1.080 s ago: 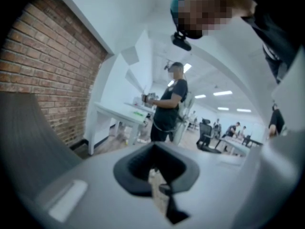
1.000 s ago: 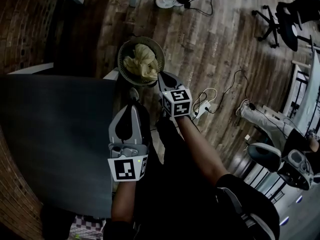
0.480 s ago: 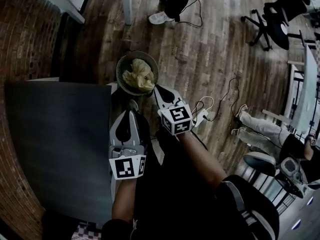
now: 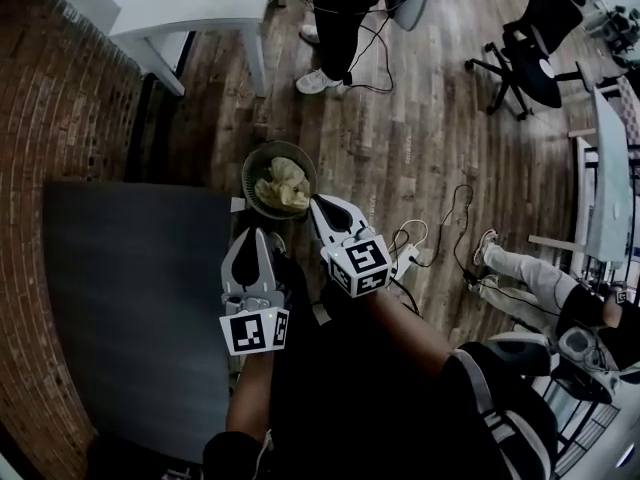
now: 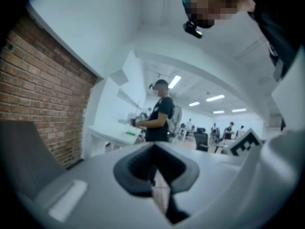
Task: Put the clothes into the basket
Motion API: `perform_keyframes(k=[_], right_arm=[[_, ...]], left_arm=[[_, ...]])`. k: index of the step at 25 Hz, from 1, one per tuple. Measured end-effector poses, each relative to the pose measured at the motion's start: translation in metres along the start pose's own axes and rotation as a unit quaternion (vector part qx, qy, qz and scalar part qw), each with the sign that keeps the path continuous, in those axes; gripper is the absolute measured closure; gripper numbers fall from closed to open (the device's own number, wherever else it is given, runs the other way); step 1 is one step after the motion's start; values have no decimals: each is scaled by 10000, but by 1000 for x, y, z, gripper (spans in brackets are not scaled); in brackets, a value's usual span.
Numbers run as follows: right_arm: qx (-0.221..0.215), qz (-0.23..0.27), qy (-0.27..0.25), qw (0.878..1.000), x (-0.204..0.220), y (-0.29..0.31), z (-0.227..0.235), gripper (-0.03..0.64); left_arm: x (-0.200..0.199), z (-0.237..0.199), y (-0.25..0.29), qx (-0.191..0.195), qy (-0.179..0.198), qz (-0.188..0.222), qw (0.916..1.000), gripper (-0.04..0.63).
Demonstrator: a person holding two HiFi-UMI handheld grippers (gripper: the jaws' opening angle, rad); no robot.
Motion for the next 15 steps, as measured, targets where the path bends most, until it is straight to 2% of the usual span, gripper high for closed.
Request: perform_keyframes(k=[5, 15], right_arm=[[-181, 379, -139, 9990, -22, -43, -21, 611], [-356, 632, -355, 9967, -33, -105, -45, 611]], left_arm=[[-10, 14, -24, 37, 55, 11, 10000, 591], [-22, 51, -60, 213, 93, 92, 9997, 591]])
Point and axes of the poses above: the fingertips, and each gripper's own axes: y forward along the fingers, z to its right, x out of its underside, the point moved 7 cm from there along -y, backward along the fingers, and after that the axes turned 3 degrees about y, right-handed, at the moved point
